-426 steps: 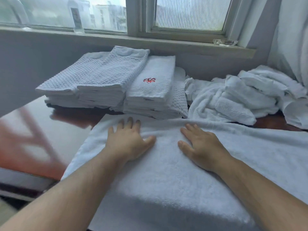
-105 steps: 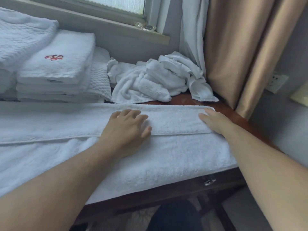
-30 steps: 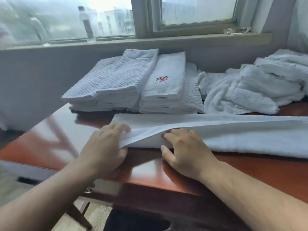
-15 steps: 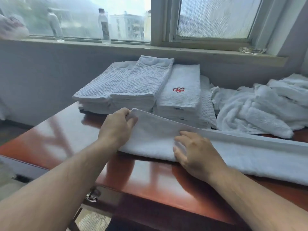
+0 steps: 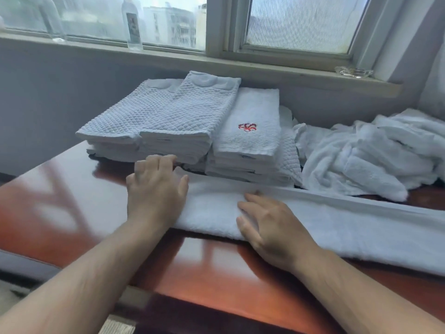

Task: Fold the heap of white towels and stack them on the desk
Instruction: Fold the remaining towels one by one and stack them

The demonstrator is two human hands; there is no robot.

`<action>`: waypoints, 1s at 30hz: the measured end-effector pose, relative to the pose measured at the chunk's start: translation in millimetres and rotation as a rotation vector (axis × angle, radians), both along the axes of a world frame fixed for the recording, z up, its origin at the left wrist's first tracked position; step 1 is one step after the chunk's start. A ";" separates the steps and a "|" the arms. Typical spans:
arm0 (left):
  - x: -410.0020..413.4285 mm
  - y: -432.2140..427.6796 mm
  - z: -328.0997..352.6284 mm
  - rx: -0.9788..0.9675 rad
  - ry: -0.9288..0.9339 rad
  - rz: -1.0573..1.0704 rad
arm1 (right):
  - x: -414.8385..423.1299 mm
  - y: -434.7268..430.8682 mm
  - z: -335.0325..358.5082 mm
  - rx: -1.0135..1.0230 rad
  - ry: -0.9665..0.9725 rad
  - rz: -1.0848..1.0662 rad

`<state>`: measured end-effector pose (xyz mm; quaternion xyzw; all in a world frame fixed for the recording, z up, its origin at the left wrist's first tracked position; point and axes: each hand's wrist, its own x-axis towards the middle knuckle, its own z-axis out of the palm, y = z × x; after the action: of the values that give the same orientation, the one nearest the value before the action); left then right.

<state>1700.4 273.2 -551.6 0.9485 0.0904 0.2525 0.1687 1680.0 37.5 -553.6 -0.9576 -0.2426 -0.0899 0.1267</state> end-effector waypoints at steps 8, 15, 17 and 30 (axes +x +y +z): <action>-10.3 -62.1 -12.7 0.133 0.195 -0.469 | 9.7 -16.9 1.2 -0.034 -0.012 -0.313; 1.4 -70.0 -27.0 0.208 0.327 -0.377 | 33.4 -51.0 -7.2 -0.128 0.215 -0.308; 0.1 -71.5 -26.2 0.211 0.336 -0.377 | 36.6 -55.0 -10.5 -0.125 0.243 -0.296; -13.4 -93.2 -15.1 0.262 0.426 -0.394 | 13.2 -91.8 -5.7 -0.081 0.149 -0.230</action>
<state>1687.0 180.0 -566.7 0.9929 -0.0950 0.0202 0.0680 1693.1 -54.4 -559.2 -0.9874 -0.1244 -0.0228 0.0946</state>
